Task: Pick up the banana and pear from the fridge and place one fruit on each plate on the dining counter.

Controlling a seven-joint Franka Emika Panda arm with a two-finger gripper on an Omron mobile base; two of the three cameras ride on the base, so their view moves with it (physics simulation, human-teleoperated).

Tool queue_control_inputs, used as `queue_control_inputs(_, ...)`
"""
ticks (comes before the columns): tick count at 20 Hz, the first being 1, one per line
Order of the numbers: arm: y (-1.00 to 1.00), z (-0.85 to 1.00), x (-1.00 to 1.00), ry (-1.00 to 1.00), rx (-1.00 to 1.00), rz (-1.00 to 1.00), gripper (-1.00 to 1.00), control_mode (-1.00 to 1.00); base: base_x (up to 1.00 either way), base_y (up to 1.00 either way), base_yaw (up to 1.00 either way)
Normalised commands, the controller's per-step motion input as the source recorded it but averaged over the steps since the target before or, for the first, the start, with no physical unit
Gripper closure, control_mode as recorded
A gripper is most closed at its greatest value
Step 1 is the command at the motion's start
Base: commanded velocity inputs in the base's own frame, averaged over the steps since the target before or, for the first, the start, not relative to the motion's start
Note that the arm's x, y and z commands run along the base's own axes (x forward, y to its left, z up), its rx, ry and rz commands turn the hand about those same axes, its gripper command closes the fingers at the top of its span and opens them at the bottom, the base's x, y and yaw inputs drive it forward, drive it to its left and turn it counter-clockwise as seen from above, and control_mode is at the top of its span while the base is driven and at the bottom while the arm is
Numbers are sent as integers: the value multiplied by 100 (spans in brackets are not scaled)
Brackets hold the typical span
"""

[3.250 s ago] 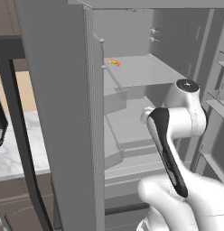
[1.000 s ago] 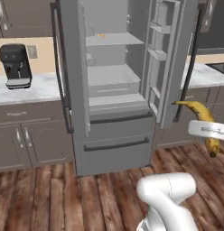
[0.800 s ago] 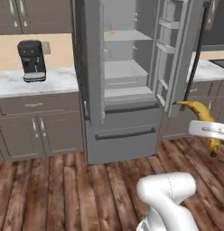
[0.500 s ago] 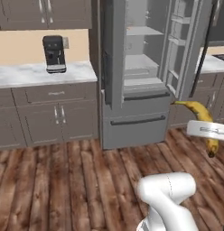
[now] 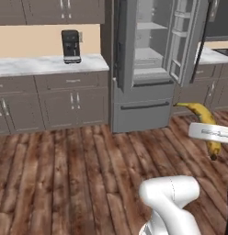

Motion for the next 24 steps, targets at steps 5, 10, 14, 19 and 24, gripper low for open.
queue_control_inputs(5, 0, 0, 0, 0, 0, 0, 100, 100, -100, 29, 0)
queue_control_inputs(10, 0, 0, 0, 0, 0, 0, 100, 100, -100, 13, 0)
queue_control_inputs(14, 0, 0, 0, 0, 0, 0, 100, 100, -100, 55, 0)
queue_control_inputs(19, 0, 0, 0, 0, 0, 0, 100, 100, -100, 57, 0)
queue_control_inputs(24, 0, 0, 0, 0, 0, 0, 100, 100, -100, 43, 0)
